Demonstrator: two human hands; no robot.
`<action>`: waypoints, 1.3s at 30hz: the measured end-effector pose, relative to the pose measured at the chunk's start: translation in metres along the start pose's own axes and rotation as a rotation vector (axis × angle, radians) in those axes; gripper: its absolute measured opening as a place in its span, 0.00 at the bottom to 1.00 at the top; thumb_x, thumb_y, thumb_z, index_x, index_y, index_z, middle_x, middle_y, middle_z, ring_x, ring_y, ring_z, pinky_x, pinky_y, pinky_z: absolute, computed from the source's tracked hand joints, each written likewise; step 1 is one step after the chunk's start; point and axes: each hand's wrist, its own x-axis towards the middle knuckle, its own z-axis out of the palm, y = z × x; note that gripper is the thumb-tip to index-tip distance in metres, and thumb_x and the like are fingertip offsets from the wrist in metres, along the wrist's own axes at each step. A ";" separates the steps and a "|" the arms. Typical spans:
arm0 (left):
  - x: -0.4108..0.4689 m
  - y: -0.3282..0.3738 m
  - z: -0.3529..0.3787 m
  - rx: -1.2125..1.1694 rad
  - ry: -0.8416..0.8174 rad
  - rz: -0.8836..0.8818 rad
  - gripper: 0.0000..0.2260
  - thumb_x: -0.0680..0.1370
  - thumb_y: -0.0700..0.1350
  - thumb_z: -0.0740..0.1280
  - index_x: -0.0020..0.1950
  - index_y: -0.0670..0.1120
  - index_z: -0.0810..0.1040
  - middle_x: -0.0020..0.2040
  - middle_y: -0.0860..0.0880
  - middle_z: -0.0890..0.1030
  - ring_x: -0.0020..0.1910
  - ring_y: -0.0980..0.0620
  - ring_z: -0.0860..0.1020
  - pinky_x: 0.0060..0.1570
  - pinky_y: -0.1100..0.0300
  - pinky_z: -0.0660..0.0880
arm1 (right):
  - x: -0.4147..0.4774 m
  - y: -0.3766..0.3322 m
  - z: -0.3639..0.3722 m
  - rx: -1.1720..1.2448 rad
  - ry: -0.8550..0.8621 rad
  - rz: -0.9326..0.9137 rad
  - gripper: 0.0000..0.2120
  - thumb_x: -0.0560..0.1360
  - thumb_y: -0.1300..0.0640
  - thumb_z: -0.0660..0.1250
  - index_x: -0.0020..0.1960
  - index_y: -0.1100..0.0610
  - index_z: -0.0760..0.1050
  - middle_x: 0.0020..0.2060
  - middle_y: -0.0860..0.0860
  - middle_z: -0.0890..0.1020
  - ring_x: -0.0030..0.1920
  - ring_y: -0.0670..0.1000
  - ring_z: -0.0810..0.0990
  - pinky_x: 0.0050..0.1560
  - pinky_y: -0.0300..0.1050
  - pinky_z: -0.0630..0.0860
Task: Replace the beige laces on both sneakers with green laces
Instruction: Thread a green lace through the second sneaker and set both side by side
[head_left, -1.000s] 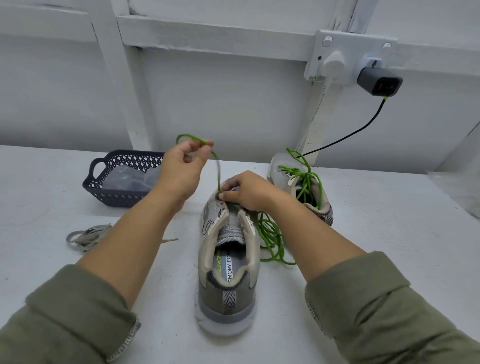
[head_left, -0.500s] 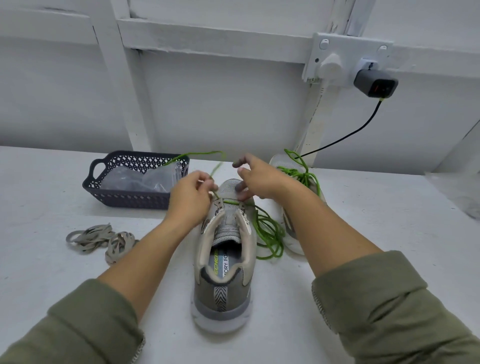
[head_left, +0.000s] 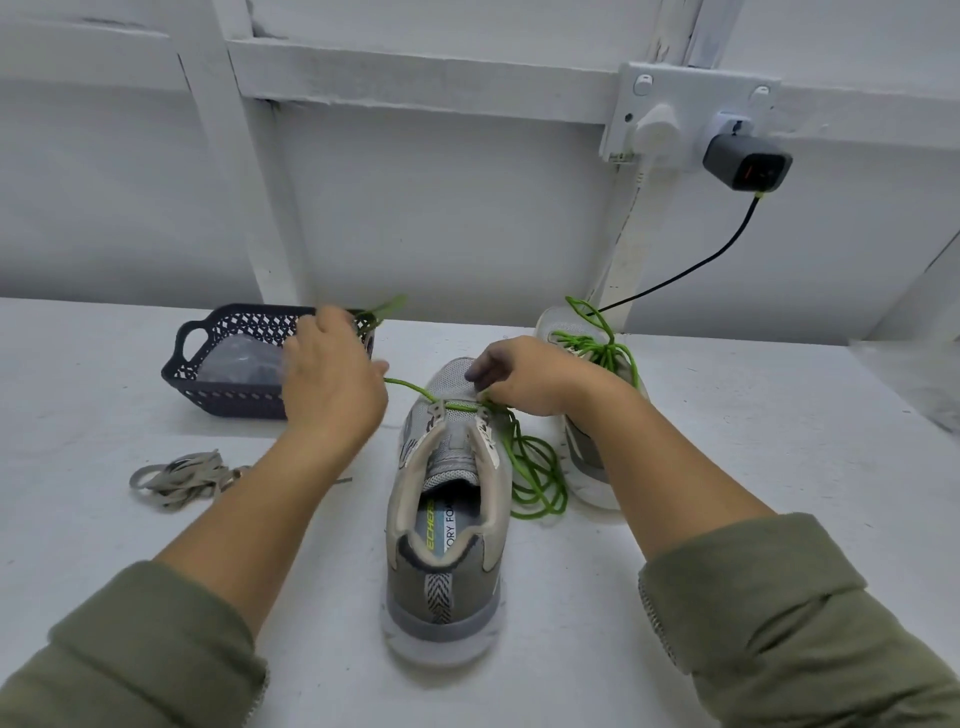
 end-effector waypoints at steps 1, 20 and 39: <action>-0.004 0.001 0.003 0.061 0.016 0.148 0.20 0.74 0.44 0.73 0.63 0.42 0.71 0.58 0.39 0.73 0.56 0.38 0.70 0.53 0.48 0.67 | -0.002 0.002 -0.001 -0.006 0.031 -0.011 0.11 0.74 0.60 0.66 0.56 0.51 0.79 0.52 0.47 0.82 0.52 0.47 0.80 0.52 0.38 0.75; -0.012 -0.012 0.024 0.286 0.148 0.116 0.13 0.75 0.44 0.66 0.59 0.45 0.75 0.59 0.44 0.74 0.59 0.42 0.65 0.53 0.47 0.59 | -0.011 -0.002 0.007 -0.328 0.064 -0.026 0.08 0.75 0.52 0.70 0.50 0.55 0.82 0.47 0.51 0.83 0.46 0.49 0.77 0.45 0.42 0.73; -0.016 -0.007 0.016 0.121 -0.002 0.219 0.10 0.77 0.50 0.65 0.57 0.50 0.77 0.59 0.49 0.76 0.63 0.42 0.64 0.57 0.47 0.59 | -0.032 -0.007 -0.024 -0.370 0.058 0.066 0.19 0.75 0.69 0.58 0.58 0.53 0.78 0.56 0.50 0.79 0.55 0.52 0.78 0.55 0.45 0.76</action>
